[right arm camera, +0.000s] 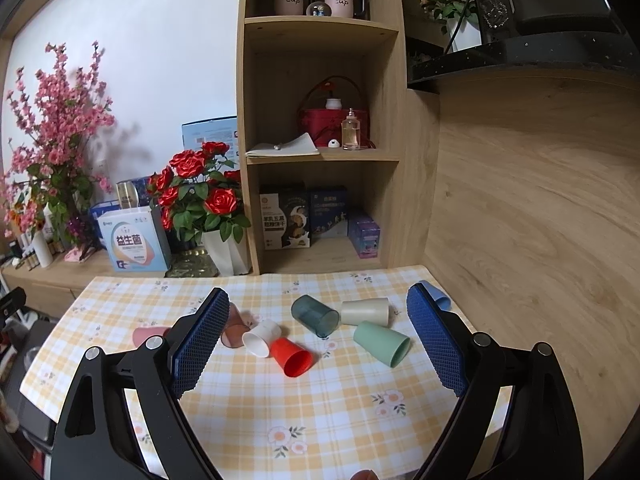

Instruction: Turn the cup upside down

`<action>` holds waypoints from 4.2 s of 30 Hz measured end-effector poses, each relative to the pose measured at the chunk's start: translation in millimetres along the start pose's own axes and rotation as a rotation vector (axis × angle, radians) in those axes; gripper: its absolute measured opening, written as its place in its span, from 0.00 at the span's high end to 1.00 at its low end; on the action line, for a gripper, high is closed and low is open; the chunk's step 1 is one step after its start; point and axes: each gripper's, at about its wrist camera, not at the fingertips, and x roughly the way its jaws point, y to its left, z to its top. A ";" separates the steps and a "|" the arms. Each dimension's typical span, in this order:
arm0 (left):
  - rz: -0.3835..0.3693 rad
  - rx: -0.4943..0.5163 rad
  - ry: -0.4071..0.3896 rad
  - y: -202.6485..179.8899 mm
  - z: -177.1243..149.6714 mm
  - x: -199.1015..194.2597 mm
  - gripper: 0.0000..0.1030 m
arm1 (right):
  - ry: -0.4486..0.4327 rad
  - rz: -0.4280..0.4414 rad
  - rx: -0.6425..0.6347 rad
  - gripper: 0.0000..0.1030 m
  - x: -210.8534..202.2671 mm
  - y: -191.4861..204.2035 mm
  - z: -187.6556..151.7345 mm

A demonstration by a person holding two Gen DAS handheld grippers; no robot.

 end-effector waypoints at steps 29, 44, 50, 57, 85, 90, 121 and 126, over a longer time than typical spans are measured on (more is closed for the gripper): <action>-0.010 0.003 0.000 -3.7 -3.4 0.5 0.06 | 0.001 0.014 -0.001 0.15 -3.3 2.3 2.8; -0.016 -0.002 0.005 -5.7 -7.3 3.0 0.06 | 0.006 0.015 -0.001 0.15 -2.9 2.6 0.9; -0.042 -0.030 0.007 -0.9 -9.0 5.1 0.06 | 0.008 0.015 0.000 0.15 -2.6 2.9 -0.1; -0.065 -0.096 0.022 14.8 -15.8 16.5 0.06 | 0.025 0.033 0.021 0.15 6.6 -0.4 -9.5; -0.004 -0.744 0.702 80.4 -109.4 293.7 0.27 | 0.335 0.056 0.034 0.13 189.2 -2.5 -95.9; 0.030 -0.911 0.745 72.0 -112.7 333.5 0.27 | 0.362 0.054 0.052 0.13 202.9 -11.7 -102.8; -0.067 -0.606 0.901 8.9 -149.1 329.2 0.34 | 0.409 0.018 0.142 0.13 229.0 -45.3 -114.6; -0.178 -0.514 0.941 -42.0 -155.3 301.6 0.34 | 0.403 0.016 0.171 0.13 222.0 -52.6 -115.0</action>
